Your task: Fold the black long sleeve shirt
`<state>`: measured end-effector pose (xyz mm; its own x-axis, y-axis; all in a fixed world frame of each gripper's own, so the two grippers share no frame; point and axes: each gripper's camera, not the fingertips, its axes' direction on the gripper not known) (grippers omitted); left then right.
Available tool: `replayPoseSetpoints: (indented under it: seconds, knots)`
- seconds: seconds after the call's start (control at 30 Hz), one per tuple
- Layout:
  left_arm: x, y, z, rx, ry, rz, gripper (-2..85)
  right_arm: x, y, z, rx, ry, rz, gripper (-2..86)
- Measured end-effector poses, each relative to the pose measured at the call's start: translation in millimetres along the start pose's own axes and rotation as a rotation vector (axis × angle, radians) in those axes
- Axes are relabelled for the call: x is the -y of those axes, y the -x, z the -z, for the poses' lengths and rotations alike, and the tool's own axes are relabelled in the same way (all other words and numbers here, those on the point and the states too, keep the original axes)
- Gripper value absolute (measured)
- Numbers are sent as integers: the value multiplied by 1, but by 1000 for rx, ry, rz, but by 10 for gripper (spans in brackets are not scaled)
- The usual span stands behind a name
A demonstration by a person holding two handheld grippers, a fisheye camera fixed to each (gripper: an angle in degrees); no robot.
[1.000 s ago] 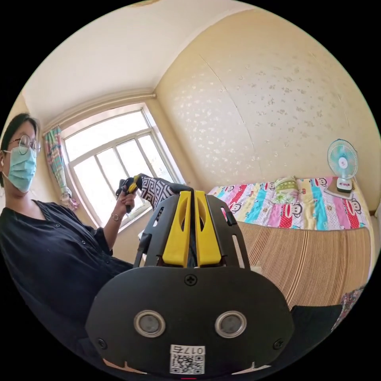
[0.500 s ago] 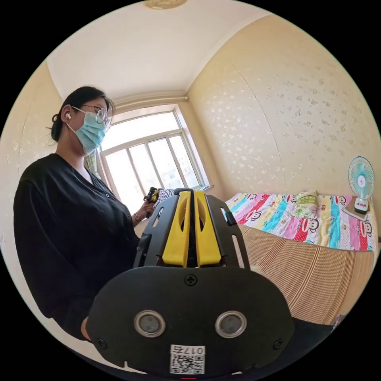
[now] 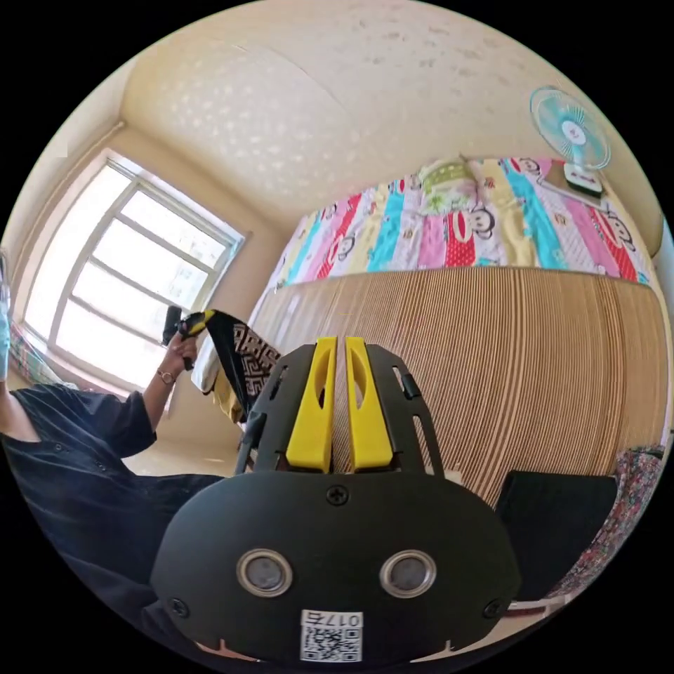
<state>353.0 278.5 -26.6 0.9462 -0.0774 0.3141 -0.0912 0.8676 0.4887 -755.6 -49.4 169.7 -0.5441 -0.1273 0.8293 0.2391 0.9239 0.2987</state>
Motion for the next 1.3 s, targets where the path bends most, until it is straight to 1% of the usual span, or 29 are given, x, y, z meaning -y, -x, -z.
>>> replayPoseSetpoints:
  seconds: [0.07, 0.1, 0.13, 0.17, 0.2, 0.27, 0.4, 0.5, 0.6, 0.67, 0.73, 0.77, 0.8, 0.87, 0.9, 0.97, 1.0, 1.07, 1.1, 1.17, 1.23, 1.3]
  knots:
    - [-6, 14, -15, 48, 33, 14, -6, -10, -11, -95, 59, 151, -6, 47]
    - [-13, 17, -21, 49, 47, -4, -6, -13, -11, -117, 82, 181, -1, 52]
    - [-16, 18, -22, 40, 49, -14, -6, -20, -8, -158, 114, 232, 6, 62]
    - [-23, 19, -21, 18, 45, -25, -6, -26, -4, -193, 113, 275, -2, 69]
    - [-30, 19, -16, 1, 36, -31, -6, -29, -1, -209, 104, 290, -2, 71]
    - [-37, 16, -6, 7, 24, -53, -7, -33, 9, -251, 34, 304, -14, 77]
    - [-51, 2, 11, 67, 47, -109, -7, -16, 12, -286, -11, 248, -55, 84]
    - [-60, -5, 17, 73, 64, -144, -7, 11, 12, -315, 34, 226, -57, 89]
    - [-71, -8, 24, 101, 63, -155, -7, 33, 21, -361, -10, 336, 3, 89]
    - [-79, -6, 30, 112, 51, -143, -7, 32, 39, -397, -60, 500, 113, 77]
    - [-88, -4, 38, 126, 39, -128, -7, 19, 56, -406, -151, 569, 208, 51]
    - [-95, -6, 44, 134, 38, -133, -7, 12, 66, -394, -226, 538, 233, 37]
    - [-104, -9, 52, 142, 31, -149, -7, 9, 70, -383, -252, 507, 231, 34]
    - [-119, -14, 67, 148, 9, -166, -7, -3, 82, -315, -248, 326, 176, 25]
    - [-129, -16, 79, 146, -9, -163, -7, -8, 85, -294, -238, 279, 165, 24]
    - [-146, -21, 99, 133, -46, -160, -6, -32, 101, -203, -189, 101, 156, 20]
    - [-158, -25, 112, 115, -74, -162, -6, -39, 105, -179, -178, 60, 154, 19]
    - [-176, -35, 132, 75, -113, -183, -6, -69, 122, -89, -122, -85, 146, 17]
    - [-188, -44, 144, 38, -135, -213, -6, -76, 126, -67, -97, -118, 153, 17]
    - [-206, -57, 160, -17, -161, -262, -6, -105, 143, 8, 27, -187, 221, 16]
    - [-223, -71, 174, -73, -177, -325, -6, -126, 154, 57, 108, -235, 272, 15]
    - [-245, -90, 191, -172, -197, -415, -6, -146, 167, 99, 169, -272, 334, 14]
